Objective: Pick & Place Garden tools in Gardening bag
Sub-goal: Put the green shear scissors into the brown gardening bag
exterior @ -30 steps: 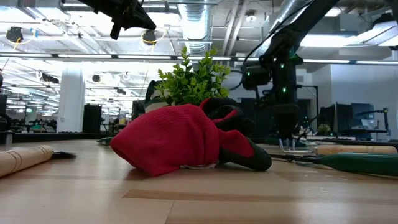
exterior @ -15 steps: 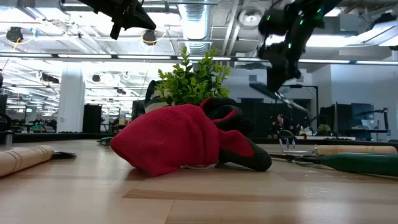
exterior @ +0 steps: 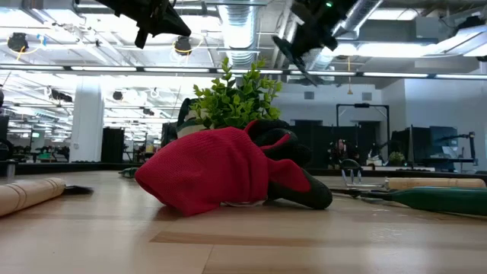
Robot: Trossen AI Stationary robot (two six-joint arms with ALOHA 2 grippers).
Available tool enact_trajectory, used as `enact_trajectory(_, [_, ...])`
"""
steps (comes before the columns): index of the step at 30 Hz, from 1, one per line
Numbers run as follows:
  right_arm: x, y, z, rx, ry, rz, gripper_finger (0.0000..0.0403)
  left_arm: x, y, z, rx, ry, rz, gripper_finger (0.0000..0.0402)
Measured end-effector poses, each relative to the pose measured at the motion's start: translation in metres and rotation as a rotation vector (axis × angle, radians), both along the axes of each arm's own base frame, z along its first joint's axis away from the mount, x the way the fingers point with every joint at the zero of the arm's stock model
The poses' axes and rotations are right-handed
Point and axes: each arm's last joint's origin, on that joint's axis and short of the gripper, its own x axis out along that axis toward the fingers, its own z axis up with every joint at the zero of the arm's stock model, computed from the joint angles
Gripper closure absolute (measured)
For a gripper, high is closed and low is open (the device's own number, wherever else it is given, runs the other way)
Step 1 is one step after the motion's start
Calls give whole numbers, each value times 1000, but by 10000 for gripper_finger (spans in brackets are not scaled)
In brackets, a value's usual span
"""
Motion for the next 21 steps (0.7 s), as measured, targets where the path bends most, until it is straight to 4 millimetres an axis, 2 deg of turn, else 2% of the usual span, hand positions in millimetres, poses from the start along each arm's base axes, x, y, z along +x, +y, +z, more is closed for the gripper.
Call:
enact_trajectory(3, [22,3,7,-26,-5,63,355,0,0,0,0,0,0,400])
enact_trajectory(7, [54,8,7,-8,-68,204,355,0,0,0,0,0,0,400])
enact_trajectory(13, [92,13,-12,27,-102,333,355,0,0,0,0,-1,0,400])
enact_trajectory(21, [121,17,-39,61,-123,390,355,0,0,0,38,25,-8,400])
